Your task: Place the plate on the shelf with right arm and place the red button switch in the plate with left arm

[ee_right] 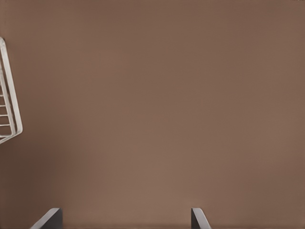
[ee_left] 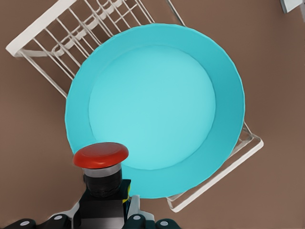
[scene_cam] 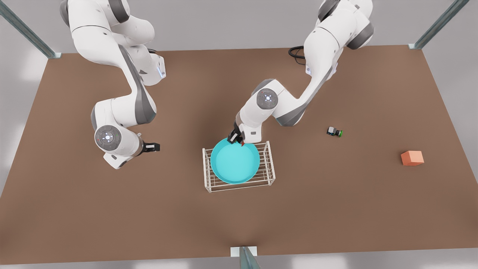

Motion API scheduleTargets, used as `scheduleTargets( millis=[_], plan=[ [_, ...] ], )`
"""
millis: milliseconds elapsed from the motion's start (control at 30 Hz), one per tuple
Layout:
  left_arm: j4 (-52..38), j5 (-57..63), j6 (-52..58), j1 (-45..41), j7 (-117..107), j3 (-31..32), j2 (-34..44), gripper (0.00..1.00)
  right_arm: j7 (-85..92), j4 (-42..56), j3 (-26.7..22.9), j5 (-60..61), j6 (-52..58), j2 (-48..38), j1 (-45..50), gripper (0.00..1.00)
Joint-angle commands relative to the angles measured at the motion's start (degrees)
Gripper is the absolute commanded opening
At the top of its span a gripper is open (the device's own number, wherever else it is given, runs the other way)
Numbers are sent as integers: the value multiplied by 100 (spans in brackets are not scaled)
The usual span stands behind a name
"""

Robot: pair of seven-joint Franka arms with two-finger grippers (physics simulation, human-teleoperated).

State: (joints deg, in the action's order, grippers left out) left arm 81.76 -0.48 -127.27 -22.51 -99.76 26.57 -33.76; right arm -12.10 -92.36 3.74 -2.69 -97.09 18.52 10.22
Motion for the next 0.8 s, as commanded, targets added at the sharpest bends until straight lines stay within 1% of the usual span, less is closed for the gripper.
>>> scheduleTargets(
  millis=[0, 133, 200, 333, 467, 533, 633, 767],
  plan=[
    [-11, 364, -1344, -43, -2724, -2, -105, 39, 261, 8, -5, 14, 15, -6, -2, 100],
    [-55, 575, -1942, -368, -2759, -11, -403, 39, 252, 17, -5, 23, 15, 11, 7, 100],
    [-222, 804, -1951, -386, -2750, -20, -509, 39, 252, 17, 3, 14, 15, 11, 7, 100],
    [-222, 918, -2750, -430, -2768, -64, -597, 40, 261, 17, -5, 23, -3, 11, -2, 100],
    [-310, 936, -2768, -421, -2689, -354, -649, 40, 252, 17, -5, 23, -3, 11, -2, 100],
    [-327, 936, -2953, -421, -2689, -477, -676, 40, 261, 17, -5, 23, -3, 11, -2, 100],
    [-248, 1076, -2953, -430, -2689, -468, -720, 40, 252, 17, -5, 23, 6, 11, 7, 100],
    [95, 1357, -2944, -482, -2654, -459, -773, 40, 252, 25, -5, 14, -3, 11, 7, 100]
  ],
)
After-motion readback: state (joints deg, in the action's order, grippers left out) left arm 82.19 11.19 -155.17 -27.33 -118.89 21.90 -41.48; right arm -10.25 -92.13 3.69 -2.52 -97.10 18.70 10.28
